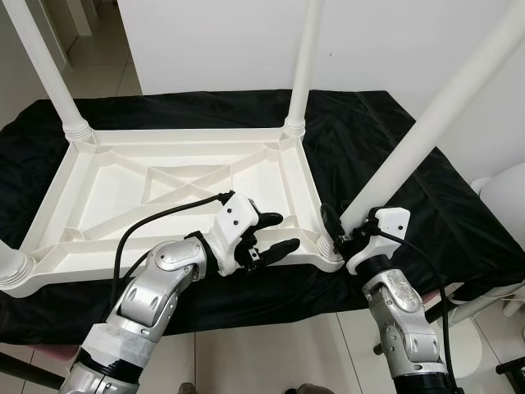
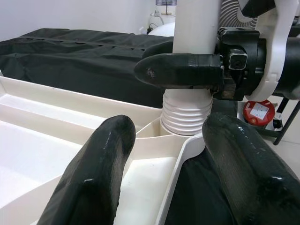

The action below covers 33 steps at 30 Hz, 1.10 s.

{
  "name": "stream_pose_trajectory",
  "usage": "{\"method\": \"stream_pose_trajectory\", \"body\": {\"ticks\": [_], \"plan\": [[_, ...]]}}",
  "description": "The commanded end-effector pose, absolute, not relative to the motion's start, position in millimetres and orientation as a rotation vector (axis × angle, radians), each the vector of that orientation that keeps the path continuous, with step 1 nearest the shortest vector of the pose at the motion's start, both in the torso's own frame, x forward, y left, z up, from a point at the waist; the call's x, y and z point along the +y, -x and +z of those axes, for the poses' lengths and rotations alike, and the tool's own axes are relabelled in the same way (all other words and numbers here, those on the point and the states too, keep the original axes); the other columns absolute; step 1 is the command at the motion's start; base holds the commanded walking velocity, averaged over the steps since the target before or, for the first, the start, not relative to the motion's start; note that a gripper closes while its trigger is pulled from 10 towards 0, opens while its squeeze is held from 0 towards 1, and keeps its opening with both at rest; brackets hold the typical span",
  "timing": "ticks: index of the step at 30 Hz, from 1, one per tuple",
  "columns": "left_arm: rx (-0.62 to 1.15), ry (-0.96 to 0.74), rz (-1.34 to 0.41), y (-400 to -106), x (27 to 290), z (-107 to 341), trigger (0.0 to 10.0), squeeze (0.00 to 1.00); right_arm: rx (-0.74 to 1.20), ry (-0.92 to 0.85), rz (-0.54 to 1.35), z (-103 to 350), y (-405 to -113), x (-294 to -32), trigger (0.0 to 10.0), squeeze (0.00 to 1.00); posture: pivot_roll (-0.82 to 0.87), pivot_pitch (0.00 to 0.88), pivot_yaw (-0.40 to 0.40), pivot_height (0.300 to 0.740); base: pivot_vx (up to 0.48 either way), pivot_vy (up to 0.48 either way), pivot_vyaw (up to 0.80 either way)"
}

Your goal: Building children table

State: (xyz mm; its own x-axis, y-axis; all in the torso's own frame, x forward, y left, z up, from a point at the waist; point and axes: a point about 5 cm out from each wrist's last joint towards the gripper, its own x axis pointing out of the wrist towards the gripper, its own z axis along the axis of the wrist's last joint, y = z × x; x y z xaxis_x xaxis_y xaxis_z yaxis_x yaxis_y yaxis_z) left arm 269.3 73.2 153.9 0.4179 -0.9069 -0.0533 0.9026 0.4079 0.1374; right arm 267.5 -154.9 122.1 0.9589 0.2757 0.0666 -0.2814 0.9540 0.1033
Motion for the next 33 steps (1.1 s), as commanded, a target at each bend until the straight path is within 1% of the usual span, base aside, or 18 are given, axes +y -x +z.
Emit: {"method": "stream_pose_trajectory", "body": {"ticks": [1,3,4,5,6,8,9,10,11,15,23,24,28,30,33], "plan": [[-0.067,-0.166,-1.161,-268,69,159,10.0,0.0,0.111,-0.083,0.292,96,-263,-159,10.0,0.0,0.01,0.0,0.002,0.74,0.0,0.0,0.0],[-0.067,-0.166,-1.161,-268,69,159,10.0,0.0,0.111,-0.083,0.292,96,-263,-159,10.0,0.0,0.01,0.0,0.002,0.74,0.0,0.0,0.0],[-0.069,-0.165,-1.161,-268,68,159,10.0,0.0,0.113,-0.047,0.321,99,-264,-159,10.0,0.0,0.01,0.0,-0.001,0.74,0.0,0.0,0.0],[-0.069,-0.165,-1.161,-268,68,159,10.0,0.0,0.113,-0.047,0.321,99,-264,-159,10.0,0.0,0.01,0.0,-0.001,0.74,0.0,0.0,0.0],[-0.072,-0.165,-1.161,-268,68,160,10.0,0.0,0.11,0.028,0.359,102,-263,-158,10.0,0.0,0.01,0.0,-0.001,0.74,0.0,0.0,0.0],[-0.072,-0.165,-1.161,-268,68,160,10.0,0.0,0.11,0.028,0.359,102,-263,-158,10.0,0.0,0.01,0.0,-0.001,0.74,0.0,0.0,0.0],[-0.074,-0.163,-1.161,-269,67,160,10.0,0.0,0.092,0.11,0.387,104,-262,-158,10.0,0.0,0.01,0.0,-0.001,0.74,0.0,0.0,0.0],[-0.074,-0.163,-1.161,-269,67,160,10.0,0.0,0.092,0.11,0.387,104,-262,-158,10.0,0.0,0.01,0.0,-0.001,0.74,0.0,0.0,0.0],[-0.076,-0.163,-1.161,-269,67,160,10.0,0.0,0.076,0.168,0.406,105,-262,-156,10.0,0.0,0.01,0.0,-0.001,0.74,0.0,0.0,0.0],[-0.08,-0.164,-1.16,-270,66,161,10.0,0.0,0.031,0.221,0.426,105,-259,-151,10.0,0.0,0.01,0.0,-0.002,0.74,0.0,0.0,0.0],[-0.086,-0.164,-1.16,-269,66,161,10.0,0.0,-0.027,0.194,0.37,89,-244,-146,10.0,0.0,0.01,0.0,-0.002,0.74,0.0,0.0,0.0],[-0.089,-0.162,-1.163,-270,65,161,10.0,0.0,-0.047,0.128,0.34,85,-239,-148,10.0,0.0,0.0,0.0,-0.001,0.74,0.0,0.0,0.0],[-0.092,-0.16,-1.165,-270,64,162,10.0,0.0,-0.044,0.07,0.315,83,-237,-151,10.0,0.0,0.0,0.0,0.002,0.74,0.0,0.0,0.0],[-0.094,-0.16,-1.168,-269,64,162,10.0,0.0,-0.02,0.007,0.29,80,-237,-155,10.0,0.0,0.0,0.0,0.003,0.74,0.0,0.0,0.0],[-0.094,-0.159,-1.171,-269,63,162,10.0,0.0,0.013,-0.033,0.263,77,-240,-160,10.0,0.0,0.0,0.0,0.005,0.74,0.0,0.0,0.0]]}}
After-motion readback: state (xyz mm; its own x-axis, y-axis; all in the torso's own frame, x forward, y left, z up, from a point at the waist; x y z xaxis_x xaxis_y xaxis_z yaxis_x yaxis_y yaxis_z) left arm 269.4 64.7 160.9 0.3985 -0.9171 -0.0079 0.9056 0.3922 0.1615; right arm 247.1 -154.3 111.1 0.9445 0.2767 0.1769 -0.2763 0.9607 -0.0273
